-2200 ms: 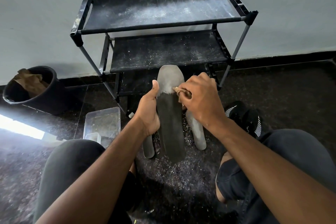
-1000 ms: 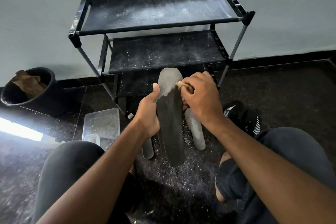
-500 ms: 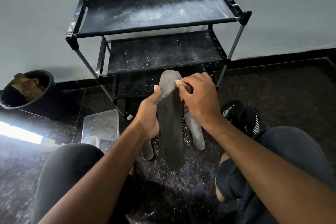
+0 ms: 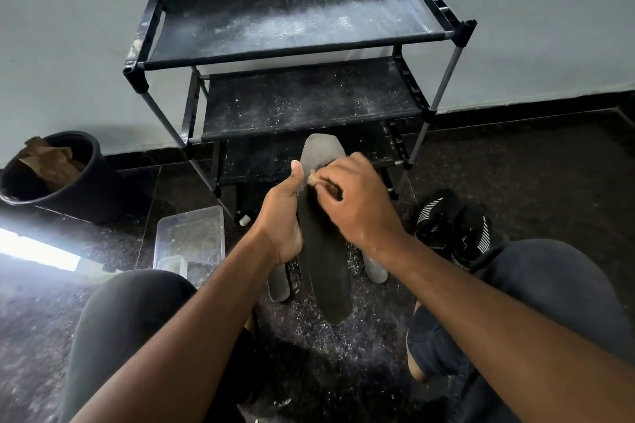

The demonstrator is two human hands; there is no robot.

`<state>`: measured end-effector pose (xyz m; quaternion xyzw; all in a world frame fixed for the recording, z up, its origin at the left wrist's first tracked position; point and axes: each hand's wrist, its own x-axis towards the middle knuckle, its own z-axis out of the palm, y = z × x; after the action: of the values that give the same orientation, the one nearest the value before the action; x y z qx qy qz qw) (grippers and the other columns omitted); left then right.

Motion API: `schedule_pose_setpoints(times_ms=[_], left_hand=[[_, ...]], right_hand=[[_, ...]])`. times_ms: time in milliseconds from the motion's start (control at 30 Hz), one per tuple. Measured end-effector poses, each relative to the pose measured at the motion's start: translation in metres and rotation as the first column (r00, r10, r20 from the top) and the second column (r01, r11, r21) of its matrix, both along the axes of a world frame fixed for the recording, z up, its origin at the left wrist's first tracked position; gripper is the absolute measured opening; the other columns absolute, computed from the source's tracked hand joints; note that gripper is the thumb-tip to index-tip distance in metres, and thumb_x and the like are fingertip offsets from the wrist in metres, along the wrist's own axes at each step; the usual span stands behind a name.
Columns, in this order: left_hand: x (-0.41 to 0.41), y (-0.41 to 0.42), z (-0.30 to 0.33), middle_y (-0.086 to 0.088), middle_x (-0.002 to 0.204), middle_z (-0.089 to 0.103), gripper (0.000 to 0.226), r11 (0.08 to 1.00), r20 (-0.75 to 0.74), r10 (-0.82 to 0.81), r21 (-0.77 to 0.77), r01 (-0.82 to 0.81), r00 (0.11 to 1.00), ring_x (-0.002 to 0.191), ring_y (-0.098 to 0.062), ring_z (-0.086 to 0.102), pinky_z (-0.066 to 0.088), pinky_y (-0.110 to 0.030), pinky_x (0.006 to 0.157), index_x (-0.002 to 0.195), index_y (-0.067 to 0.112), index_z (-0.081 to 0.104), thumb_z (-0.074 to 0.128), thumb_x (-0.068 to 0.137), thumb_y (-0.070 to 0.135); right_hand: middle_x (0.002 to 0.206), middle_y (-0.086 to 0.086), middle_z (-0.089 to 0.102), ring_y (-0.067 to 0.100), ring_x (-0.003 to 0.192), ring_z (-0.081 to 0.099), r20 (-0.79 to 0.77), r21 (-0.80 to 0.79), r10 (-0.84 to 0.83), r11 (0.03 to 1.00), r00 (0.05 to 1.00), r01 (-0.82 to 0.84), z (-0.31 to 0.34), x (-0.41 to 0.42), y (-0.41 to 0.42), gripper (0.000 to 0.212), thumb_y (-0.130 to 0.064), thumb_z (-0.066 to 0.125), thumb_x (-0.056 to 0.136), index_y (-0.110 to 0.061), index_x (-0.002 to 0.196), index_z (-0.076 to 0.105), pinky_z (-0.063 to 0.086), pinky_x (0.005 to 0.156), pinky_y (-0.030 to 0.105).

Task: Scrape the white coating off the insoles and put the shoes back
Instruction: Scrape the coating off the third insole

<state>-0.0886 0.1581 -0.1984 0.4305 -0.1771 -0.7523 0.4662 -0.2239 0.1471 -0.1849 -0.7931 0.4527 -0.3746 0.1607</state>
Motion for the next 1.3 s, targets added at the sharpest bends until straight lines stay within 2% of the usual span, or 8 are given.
schedule_pose_setpoints(times_ms=[267,433,567,700,800,967,1200,1300], left_hand=[[0.001,0.001,0.0,-0.026,0.138,0.062,0.073,1.0,-0.039,-0.006,-0.025,0.005,0.999,0.132,-0.036,0.059,0.041,-0.05,0.117,0.14,0.001,0.059,0.029,0.108,0.059],[0.004,0.0,0.0,-0.019,0.125,0.071,0.073,1.0,-0.041,-0.011,-0.018,0.01,0.999,0.117,-0.03,0.07,0.054,-0.044,0.101,0.13,0.004,0.066,0.028,0.107,0.061],[0.009,-0.002,0.0,-0.022,0.144,0.059,0.077,1.0,-0.062,-0.008,-0.018,0.007,0.998,0.134,-0.034,0.059,0.042,-0.049,0.116,0.144,0.003,0.057,0.03,0.106,0.065],[0.002,0.001,-0.001,-0.021,0.126,0.067,0.066,1.0,-0.085,-0.019,-0.007,0.018,0.996,0.122,-0.032,0.064,0.041,-0.049,0.116,0.137,0.004,0.061,0.034,0.107,0.056],[0.001,0.003,-0.002,-0.02,0.121,0.066,0.055,1.0,-0.097,-0.022,-0.024,0.02,0.995,0.116,-0.031,0.063,0.039,-0.049,0.117,0.127,0.005,0.068,0.037,0.107,0.046],[0.006,0.0,0.001,-0.031,0.14,0.057,0.059,0.999,-0.041,0.013,-0.04,-0.015,0.999,0.13,-0.036,0.06,0.04,-0.046,0.118,0.137,-0.005,0.059,0.039,0.104,0.04],[0.0,0.005,0.003,-0.016,0.099,0.065,0.044,1.0,-0.042,-0.007,-0.016,0.006,0.999,0.093,-0.028,0.065,0.052,-0.042,0.093,0.116,0.005,0.069,0.043,0.102,0.037],[0.003,0.004,0.005,-0.021,0.113,0.061,0.051,1.0,-0.031,-0.012,0.003,0.012,0.999,0.111,-0.032,0.061,0.046,-0.045,0.105,0.129,0.002,0.06,0.047,0.101,0.042]], right_hand=[[0.089,-0.005,0.064,0.015,0.088,0.051,0.019,-0.032,-0.085,0.996,0.996,0.086,-0.001,-0.004,-0.008,0.011,-0.02,0.068,0.09,-0.014,0.097,0.074,0.048,0.082,0.036],[0.091,0.001,0.062,0.017,0.087,0.052,-0.091,-0.106,0.019,0.994,0.996,-0.029,-0.009,0.003,0.001,0.014,-0.014,0.068,0.092,-0.009,0.102,0.076,0.05,0.08,0.036],[0.087,0.004,0.062,0.021,0.085,0.058,-0.074,-0.116,0.117,0.985,0.99,-0.125,-0.008,0.008,0.006,0.011,-0.009,0.068,0.091,-0.005,0.096,0.077,0.05,0.078,0.036],[0.087,0.002,0.063,0.017,0.086,0.057,0.016,-0.123,0.012,0.992,1.0,-0.01,-0.001,0.0,-0.004,0.009,-0.009,0.072,0.088,-0.009,0.096,0.077,0.046,0.082,0.023],[0.087,0.0,0.065,0.017,0.086,0.054,0.044,-0.139,-0.086,0.986,0.995,0.092,0.003,-0.005,-0.009,0.009,-0.014,0.073,0.088,-0.009,0.095,0.076,0.048,0.079,0.03],[0.084,0.001,0.066,0.02,0.085,0.056,-0.008,-0.13,0.13,0.983,0.992,-0.13,-0.004,0.009,0.009,0.009,-0.014,0.071,0.087,-0.01,0.092,0.077,0.048,0.077,0.039],[0.084,-0.004,0.067,0.016,0.086,0.053,0.058,-0.098,-0.083,0.991,0.995,0.089,0.002,-0.002,-0.008,0.014,-0.025,0.074,0.087,-0.012,0.094,0.075,0.05,0.075,0.042],[0.085,-0.001,0.067,0.019,0.088,0.055,0.059,-0.08,-0.011,0.997,0.998,0.016,0.0,0.002,-0.002,0.012,-0.021,0.072,0.089,-0.01,0.093,0.074,0.05,0.078,0.043]])
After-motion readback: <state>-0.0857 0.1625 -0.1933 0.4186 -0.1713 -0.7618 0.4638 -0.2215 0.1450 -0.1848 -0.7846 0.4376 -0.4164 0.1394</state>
